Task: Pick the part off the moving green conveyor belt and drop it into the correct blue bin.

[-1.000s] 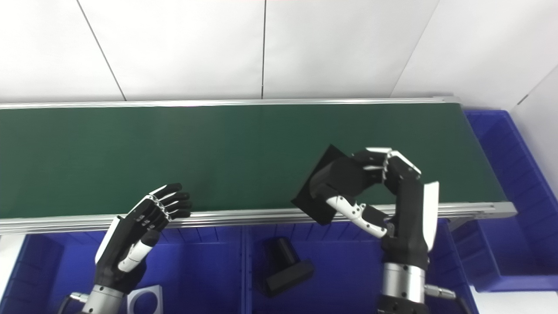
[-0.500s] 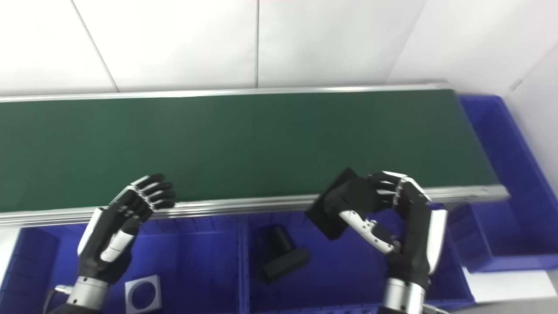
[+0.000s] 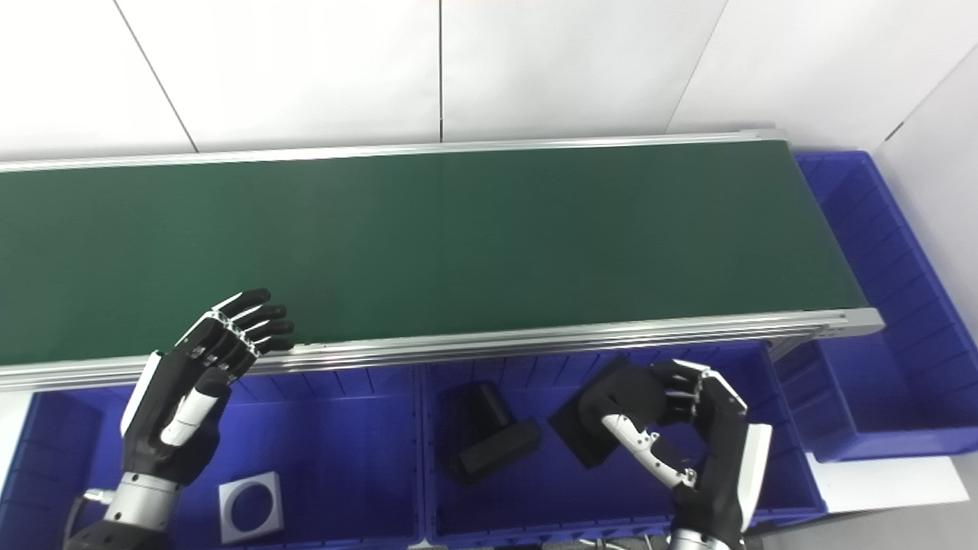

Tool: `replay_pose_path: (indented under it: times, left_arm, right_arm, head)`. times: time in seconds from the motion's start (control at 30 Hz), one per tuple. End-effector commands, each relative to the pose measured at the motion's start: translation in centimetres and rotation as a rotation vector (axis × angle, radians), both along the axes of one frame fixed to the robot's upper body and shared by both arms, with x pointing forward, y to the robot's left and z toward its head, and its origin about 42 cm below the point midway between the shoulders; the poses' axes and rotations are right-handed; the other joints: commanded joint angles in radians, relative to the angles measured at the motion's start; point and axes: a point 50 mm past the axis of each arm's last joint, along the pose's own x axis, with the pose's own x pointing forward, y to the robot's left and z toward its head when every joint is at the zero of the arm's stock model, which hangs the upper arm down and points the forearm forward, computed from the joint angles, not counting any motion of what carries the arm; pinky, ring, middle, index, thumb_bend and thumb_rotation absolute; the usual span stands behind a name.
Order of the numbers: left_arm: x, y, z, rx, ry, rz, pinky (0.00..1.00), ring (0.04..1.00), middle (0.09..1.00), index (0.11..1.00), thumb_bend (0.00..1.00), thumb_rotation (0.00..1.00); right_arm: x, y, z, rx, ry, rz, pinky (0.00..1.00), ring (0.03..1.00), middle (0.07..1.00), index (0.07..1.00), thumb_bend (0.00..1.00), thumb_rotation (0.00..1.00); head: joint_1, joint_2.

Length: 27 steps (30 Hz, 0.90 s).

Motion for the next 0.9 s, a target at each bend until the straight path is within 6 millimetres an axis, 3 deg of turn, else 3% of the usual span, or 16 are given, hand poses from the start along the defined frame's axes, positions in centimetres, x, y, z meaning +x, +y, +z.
replay_pose_path:
  times: [0.0, 0.47, 0.87]
  left_arm:
    - [0.2, 0.4, 1.0, 0.007, -0.05, -0.014, 0.67, 0.708, 0.742, 0.776, 0.82, 0.6]
    - [-0.1, 0.0, 1.3, 0.01, -0.045, -0.012, 0.67, 0.705, 0.738, 0.773, 0.84, 0.61]
    - [-0.3, -0.4, 1.5, 0.002, -0.044, -0.013, 0.66, 0.707, 0.739, 0.773, 0.82, 0.6]
  right_arm:
    - [-0.5, -0.2, 0.0, -0.022, -0.057, -0.012, 0.37, 0.422, 0.487, 0.515, 0.52, 0.0]
    - [0.3, -1.5, -5.7, 0.021, 0.072, -0.047, 0.41, 0.454, 0.498, 0.486, 0.52, 0.0]
    - [1.0, -1.3, -6.3, 0.016, 0.093, -0.037, 0.4, 0.445, 0.499, 0.492, 0.52, 0.0]
  head:
    - [0.001, 0.0]
    - [0.019, -0.001]
    - [0.033, -0.001]
